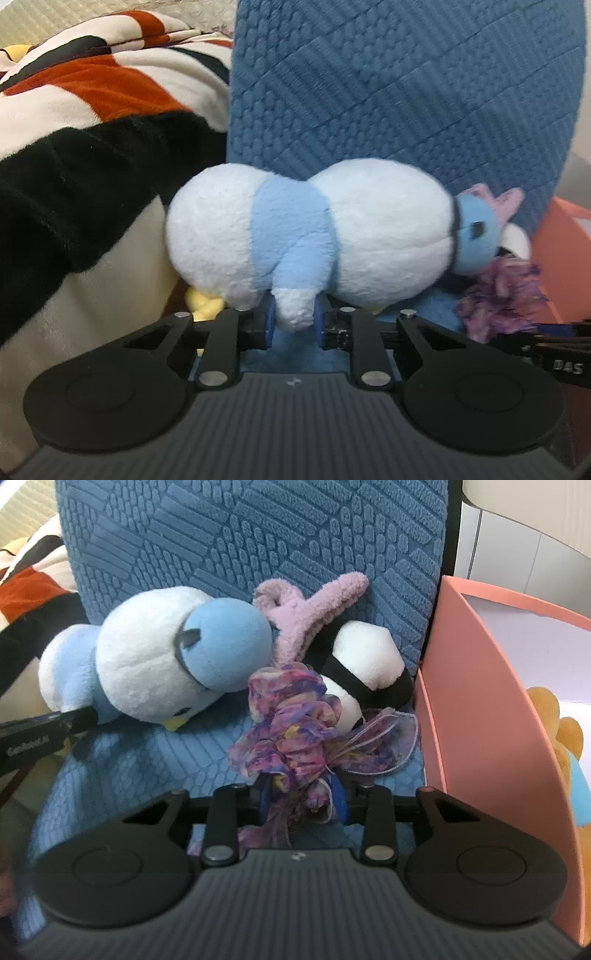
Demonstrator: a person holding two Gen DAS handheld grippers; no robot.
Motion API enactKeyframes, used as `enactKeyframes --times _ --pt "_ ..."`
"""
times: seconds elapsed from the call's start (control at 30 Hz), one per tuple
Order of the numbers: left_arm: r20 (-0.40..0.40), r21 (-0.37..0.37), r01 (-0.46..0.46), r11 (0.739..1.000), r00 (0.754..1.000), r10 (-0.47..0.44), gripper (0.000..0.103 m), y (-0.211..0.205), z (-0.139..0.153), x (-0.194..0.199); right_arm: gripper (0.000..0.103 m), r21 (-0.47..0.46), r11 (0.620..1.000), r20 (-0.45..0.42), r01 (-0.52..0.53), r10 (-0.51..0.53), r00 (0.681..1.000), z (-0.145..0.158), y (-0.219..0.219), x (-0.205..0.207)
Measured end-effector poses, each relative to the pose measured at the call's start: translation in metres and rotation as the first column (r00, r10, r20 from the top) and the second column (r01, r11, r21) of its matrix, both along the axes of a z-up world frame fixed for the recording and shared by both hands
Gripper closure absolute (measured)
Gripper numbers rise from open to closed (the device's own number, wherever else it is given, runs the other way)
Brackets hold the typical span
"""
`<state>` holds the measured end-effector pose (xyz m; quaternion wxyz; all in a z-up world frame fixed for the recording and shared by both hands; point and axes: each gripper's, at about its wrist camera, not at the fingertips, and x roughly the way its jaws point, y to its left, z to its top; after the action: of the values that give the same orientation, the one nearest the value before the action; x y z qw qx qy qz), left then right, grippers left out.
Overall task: Organize objects
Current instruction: 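Grasp the white penguin plush with the left tool while the right tool grasps the purple ribbon, then lift the penguin plush with the left tool while the right tool lifts the ribbon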
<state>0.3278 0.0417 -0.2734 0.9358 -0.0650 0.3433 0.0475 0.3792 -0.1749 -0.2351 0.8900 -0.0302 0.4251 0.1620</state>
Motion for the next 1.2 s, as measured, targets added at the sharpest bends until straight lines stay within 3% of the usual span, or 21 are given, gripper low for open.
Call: enactKeyframes --times 0.23,0.4,0.63,0.8,1.03,1.1,1.17,1.2 --pt "0.042 -0.04 0.016 0.999 0.999 -0.014 0.084 -0.012 0.015 -0.021 0.07 0.032 0.999 0.022 0.004 -0.004 1.0 0.012 -0.006 -0.011" --pt "0.055 -0.085 0.03 0.996 0.998 -0.026 0.085 -0.023 0.032 -0.034 0.091 0.056 0.998 0.021 0.006 -0.007 1.0 0.02 -0.014 -0.02" --pt "0.04 -0.113 0.069 0.991 0.997 -0.065 0.087 -0.047 0.053 -0.059 0.095 0.139 0.989 -0.014 0.041 -0.039 0.999 0.025 -0.033 -0.029" --pt "0.009 -0.159 0.102 0.982 0.995 -0.102 0.087 -0.074 0.06 -0.082 0.095 0.177 0.982 -0.017 0.059 -0.057 0.998 0.027 -0.04 -0.032" --pt "-0.069 -0.132 0.157 0.979 0.984 -0.167 0.086 -0.098 0.05 -0.098 0.092 0.265 0.961 -0.043 0.078 -0.07 0.997 0.03 -0.05 -0.022" --pt "-0.08 -0.118 0.165 0.979 0.981 -0.175 0.081 -0.099 0.049 -0.1 0.091 0.288 0.955 -0.063 0.077 -0.061 0.996 0.03 -0.051 -0.017" --pt "-0.095 -0.12 0.165 0.979 0.98 -0.177 0.073 -0.098 0.05 -0.101 0.076 0.319 0.944 -0.09 0.088 -0.062 0.994 0.031 -0.054 -0.013" --pt "-0.099 -0.131 0.165 0.978 0.979 -0.178 0.062 -0.096 0.052 -0.101 0.068 0.333 0.938 -0.098 0.096 -0.066 0.993 0.031 -0.056 -0.011"
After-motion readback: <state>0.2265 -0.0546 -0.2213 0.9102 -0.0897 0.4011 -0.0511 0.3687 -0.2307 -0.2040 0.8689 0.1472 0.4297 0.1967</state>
